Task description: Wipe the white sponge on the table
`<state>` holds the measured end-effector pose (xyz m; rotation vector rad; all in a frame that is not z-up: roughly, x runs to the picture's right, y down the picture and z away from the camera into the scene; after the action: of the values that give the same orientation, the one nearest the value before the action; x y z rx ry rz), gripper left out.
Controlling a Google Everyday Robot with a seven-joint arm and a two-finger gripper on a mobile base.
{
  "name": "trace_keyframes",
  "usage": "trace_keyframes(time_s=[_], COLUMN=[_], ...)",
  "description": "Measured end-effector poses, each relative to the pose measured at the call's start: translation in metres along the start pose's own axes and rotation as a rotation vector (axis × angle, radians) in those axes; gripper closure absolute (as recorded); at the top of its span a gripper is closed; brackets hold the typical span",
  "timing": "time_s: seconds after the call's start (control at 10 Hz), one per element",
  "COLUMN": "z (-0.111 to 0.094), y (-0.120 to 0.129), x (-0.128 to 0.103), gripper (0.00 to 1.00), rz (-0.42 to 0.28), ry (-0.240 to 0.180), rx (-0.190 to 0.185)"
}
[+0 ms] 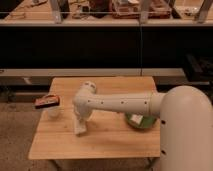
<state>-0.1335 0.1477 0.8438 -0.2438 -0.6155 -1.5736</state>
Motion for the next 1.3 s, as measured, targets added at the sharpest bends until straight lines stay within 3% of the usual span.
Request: trace_keyframes(time_s=[0.2,0.5,0.8,1.1,1.3], z=[0.002,0.001,-0.009,-0.012,-0.004], y=[0.016,0.061,0.121,0.167,0.178], x=[0.017,0.035,0.036,0.009,-0.017], gripper=[0.82,0.82,0.82,0.82,0.82], rz=[0.032,0.103,0.195,0.24,0.235], ry=[0.011,0.025,0.043,0.047,0.041], rx=[-0.017,-0.054,-0.064,-0.062,-0.048])
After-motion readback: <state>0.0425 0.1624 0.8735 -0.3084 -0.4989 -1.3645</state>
